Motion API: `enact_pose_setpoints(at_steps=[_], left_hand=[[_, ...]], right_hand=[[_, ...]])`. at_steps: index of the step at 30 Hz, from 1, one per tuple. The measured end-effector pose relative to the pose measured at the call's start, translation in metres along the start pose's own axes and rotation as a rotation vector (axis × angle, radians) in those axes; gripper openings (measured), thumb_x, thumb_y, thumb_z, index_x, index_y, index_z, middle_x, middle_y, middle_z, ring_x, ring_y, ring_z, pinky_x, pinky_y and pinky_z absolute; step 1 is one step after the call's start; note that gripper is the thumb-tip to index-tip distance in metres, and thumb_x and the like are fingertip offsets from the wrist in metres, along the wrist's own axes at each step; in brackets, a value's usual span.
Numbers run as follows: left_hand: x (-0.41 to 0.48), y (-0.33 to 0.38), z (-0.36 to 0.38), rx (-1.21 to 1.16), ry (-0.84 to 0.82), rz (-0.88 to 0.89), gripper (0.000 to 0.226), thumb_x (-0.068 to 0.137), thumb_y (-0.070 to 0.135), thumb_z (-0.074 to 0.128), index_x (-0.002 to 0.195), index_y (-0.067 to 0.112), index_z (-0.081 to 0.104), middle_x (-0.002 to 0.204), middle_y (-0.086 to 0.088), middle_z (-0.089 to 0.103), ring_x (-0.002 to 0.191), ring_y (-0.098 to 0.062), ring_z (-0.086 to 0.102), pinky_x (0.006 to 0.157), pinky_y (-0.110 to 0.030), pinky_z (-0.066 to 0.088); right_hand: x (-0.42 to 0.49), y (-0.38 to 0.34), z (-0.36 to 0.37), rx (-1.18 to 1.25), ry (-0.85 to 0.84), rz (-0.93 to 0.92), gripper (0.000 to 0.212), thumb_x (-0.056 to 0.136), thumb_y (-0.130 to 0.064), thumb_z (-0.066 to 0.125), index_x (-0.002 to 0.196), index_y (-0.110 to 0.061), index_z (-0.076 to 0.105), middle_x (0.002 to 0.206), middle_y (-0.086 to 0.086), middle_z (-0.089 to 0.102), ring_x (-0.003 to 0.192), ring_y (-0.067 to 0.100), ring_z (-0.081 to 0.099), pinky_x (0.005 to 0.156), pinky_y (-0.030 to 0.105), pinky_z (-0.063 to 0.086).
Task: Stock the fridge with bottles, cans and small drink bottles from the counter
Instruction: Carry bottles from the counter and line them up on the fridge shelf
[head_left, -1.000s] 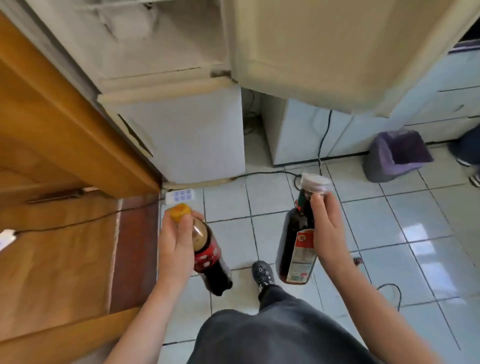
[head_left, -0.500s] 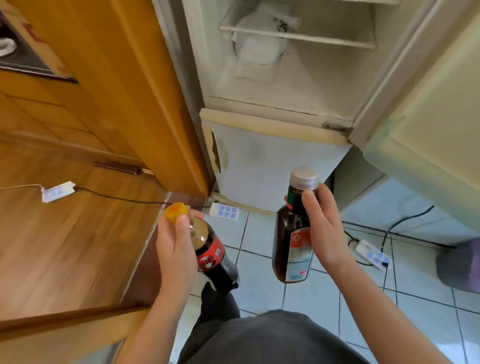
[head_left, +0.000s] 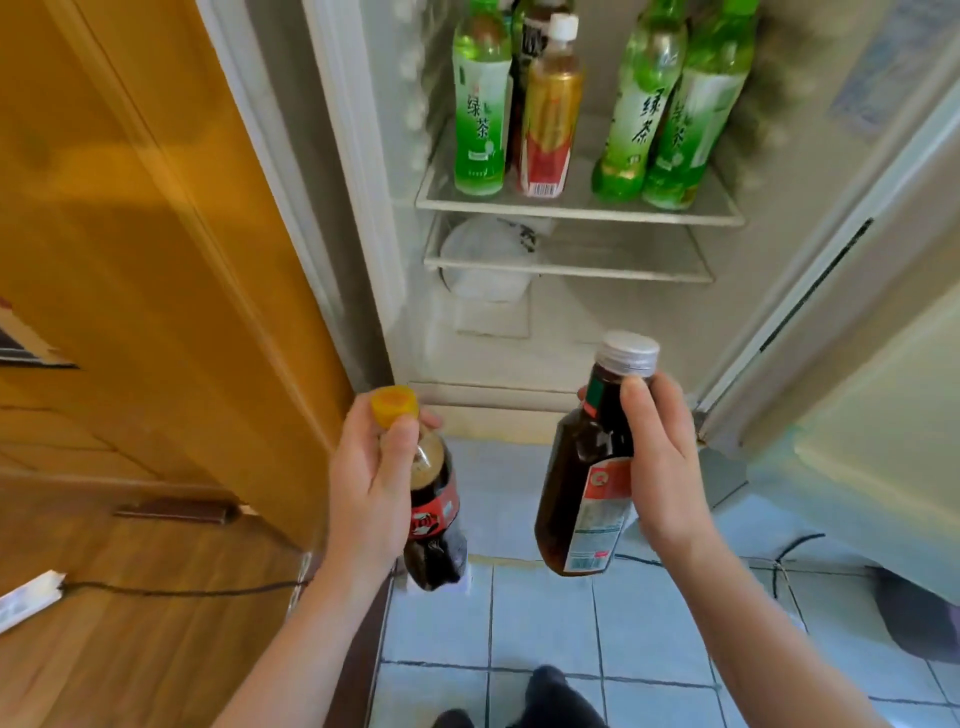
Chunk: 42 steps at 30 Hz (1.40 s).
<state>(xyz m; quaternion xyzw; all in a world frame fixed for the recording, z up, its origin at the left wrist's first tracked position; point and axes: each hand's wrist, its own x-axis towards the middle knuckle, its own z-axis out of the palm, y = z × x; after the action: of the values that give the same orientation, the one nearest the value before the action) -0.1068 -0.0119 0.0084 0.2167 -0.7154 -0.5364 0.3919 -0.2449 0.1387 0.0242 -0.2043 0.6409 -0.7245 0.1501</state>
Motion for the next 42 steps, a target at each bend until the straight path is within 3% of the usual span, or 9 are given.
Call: enact_pose_setpoints(at_steps=[9,13,19,22,25,28,32,35,42], left_hand=[[0.135,0.023,0.083,-0.082,-0.036,0.137,0.022,0.09,0.048,0.04,0.085,0.039,0.059,0.085,0.001,0.066,0.086,-0.013,0.061,0.08,-0.021,0.047],[0.186,0.031,0.123,-0.089,-0.023,0.205,0.035,0.091,0.047,0.039,0.086,0.018,0.059,0.083,0.001,0.066,0.086,-0.008,0.061,0.081,-0.017,0.045],[0.239,0.048,0.162,-0.079,0.059,0.261,0.025,0.091,0.045,0.04,0.078,0.044,0.06,0.085,-0.005,0.067,0.089,-0.022,0.061,0.087,-0.038,0.048],[0.262,0.057,0.177,-0.119,0.069,0.267,0.024,0.091,0.042,0.04,0.081,0.033,0.06,0.08,0.003,0.069,0.083,-0.011,0.061,0.081,-0.026,0.049],[0.281,0.066,0.19,-0.21,0.062,0.295,0.021,0.092,0.038,0.041,0.083,0.03,0.059,0.079,0.003,0.067,0.084,-0.021,0.061,0.086,-0.047,0.05],[0.299,0.07,0.203,-0.25,0.011,0.36,0.03,0.096,0.033,0.04,0.09,0.008,0.056,0.082,-0.011,0.063,0.083,-0.035,0.057,0.081,-0.063,0.044],[0.32,0.074,0.216,-0.293,0.005,0.347,0.033,0.093,0.037,0.04,0.091,0.007,0.054,0.08,-0.01,0.064,0.077,-0.025,0.058,0.077,-0.052,0.046],[0.331,0.078,0.223,-0.287,0.008,0.36,0.026,0.092,0.038,0.04,0.089,0.018,0.055,0.078,-0.002,0.065,0.079,-0.019,0.06,0.081,-0.041,0.048],[0.358,0.076,0.231,-0.191,0.05,0.449,0.017,0.095,0.036,0.041,0.086,0.032,0.056,0.078,0.008,0.066,0.082,-0.004,0.061,0.081,-0.014,0.042]], right_hand=[[0.134,-0.043,-0.021,0.053,0.13,-0.208,0.018,0.099,-0.015,0.041,0.109,-0.003,0.049,0.072,-0.01,0.064,0.059,-0.004,0.061,0.052,0.009,0.046],[0.187,-0.055,-0.034,-0.004,0.201,-0.309,0.023,0.091,-0.03,0.047,0.104,-0.012,0.053,0.083,-0.009,0.057,0.075,0.001,0.055,0.068,0.015,0.046],[0.243,-0.059,-0.053,-0.007,0.364,-0.402,0.021,0.09,-0.029,0.046,0.106,-0.015,0.052,0.087,-0.016,0.054,0.079,-0.005,0.052,0.073,0.012,0.043],[0.263,-0.064,-0.06,-0.007,0.444,-0.433,0.016,0.088,-0.036,0.048,0.101,-0.028,0.051,0.091,-0.016,0.054,0.084,-0.004,0.053,0.076,0.012,0.044],[0.282,-0.068,-0.064,-0.036,0.524,-0.452,0.029,0.082,-0.046,0.047,0.104,-0.027,0.05,0.096,-0.015,0.054,0.089,0.001,0.054,0.081,0.019,0.046],[0.3,-0.069,-0.066,-0.101,0.613,-0.501,0.04,0.084,-0.044,0.045,0.112,-0.016,0.051,0.095,-0.017,0.054,0.088,-0.002,0.053,0.081,0.015,0.043],[0.317,-0.065,-0.071,-0.17,0.661,-0.53,0.052,0.085,-0.045,0.043,0.121,-0.007,0.049,0.106,-0.004,0.057,0.093,0.002,0.053,0.083,0.013,0.04],[0.328,-0.06,-0.074,-0.248,0.68,-0.52,0.046,0.086,-0.046,0.043,0.122,-0.019,0.049,0.102,-0.023,0.053,0.093,-0.015,0.048,0.081,0.002,0.035],[0.338,-0.06,-0.075,-0.289,0.723,-0.587,0.031,0.086,-0.045,0.046,0.117,-0.04,0.044,0.104,-0.028,0.051,0.096,-0.016,0.049,0.08,-0.001,0.032]])
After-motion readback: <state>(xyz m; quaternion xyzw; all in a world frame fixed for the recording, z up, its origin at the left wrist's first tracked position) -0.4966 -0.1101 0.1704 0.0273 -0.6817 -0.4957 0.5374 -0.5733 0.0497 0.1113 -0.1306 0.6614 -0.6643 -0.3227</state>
